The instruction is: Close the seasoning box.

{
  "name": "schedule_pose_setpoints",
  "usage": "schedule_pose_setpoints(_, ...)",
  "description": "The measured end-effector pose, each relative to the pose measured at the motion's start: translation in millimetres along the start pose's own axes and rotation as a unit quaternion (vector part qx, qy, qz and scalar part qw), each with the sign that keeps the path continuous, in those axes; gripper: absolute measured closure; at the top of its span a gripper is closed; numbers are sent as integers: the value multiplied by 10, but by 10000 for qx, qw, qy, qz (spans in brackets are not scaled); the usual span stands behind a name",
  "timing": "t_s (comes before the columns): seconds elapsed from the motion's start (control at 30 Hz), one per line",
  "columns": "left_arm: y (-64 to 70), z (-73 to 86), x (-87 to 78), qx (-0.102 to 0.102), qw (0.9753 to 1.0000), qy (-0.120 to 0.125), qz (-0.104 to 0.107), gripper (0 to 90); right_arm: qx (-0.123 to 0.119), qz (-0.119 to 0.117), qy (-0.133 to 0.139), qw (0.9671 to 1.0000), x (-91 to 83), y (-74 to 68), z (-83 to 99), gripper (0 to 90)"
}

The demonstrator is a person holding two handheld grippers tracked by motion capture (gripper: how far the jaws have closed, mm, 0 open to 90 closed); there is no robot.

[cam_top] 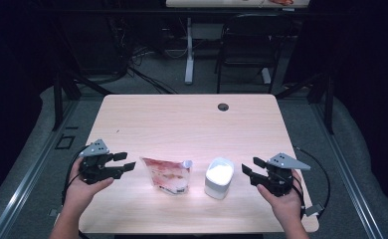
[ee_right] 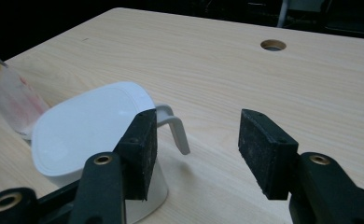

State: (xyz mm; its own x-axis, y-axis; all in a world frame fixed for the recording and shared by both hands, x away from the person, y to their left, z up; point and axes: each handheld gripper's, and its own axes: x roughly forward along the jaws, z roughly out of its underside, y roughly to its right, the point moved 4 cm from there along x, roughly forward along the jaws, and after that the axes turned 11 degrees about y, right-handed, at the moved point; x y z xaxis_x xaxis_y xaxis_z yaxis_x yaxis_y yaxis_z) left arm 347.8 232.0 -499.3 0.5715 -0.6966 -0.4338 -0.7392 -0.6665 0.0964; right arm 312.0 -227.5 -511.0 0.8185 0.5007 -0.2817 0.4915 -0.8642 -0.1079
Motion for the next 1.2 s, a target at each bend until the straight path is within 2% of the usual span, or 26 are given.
schedule_pose_setpoints(0.03,-9,10,6,9,10000,-6,-12,469,32,90,14,10000,-4,38,49,465)
schedule_pose_setpoints(0.1,-12,15,8,-3,10000,-11,-19,470,66,119,21,9999,-5,54,72,462)
schedule_pose_setpoints(0.27,-29,41,23,-47,10000,10,-75,468,-56,390,-35,9992,-8,148,199,451)
schedule_pose_setpoints(0.3,-29,41,23,-47,10000,10,-75,468,-34,421,25,9991,2,158,217,451)
schedule_pose_setpoints(0.43,-54,70,46,-88,9999,15,-97,468,-52,494,-28,9988,14,198,271,451)
schedule_pose_setpoints(0.63,-79,112,74,-146,9998,-25,-130,468,4,578,-71,9983,65,239,369,451)
schedule_pose_setpoints(0.73,-87,121,75,-180,9998,3,-118,467,9,597,-160,9981,80,245,414,451)
schedule_pose_setpoints(0.8,-101,139,85,-196,9997,-5,-165,467,-113,647,-285,9974,111,240,482,451)
schedule_pose_setpoints(1.0,-111,155,94,-255,9995,13,-200,467,-99,636,-389,9972,142,236,551,451)
schedule_pose_setpoints(1.13,-122,170,102,-241,9995,-26,-199,466,-166,666,-589,9959,184,244,614,451)
schedule_pose_setpoints(1.2,-121,172,103,-256,9995,-19,-203,466,-124,638,-608,9960,198,241,627,450)
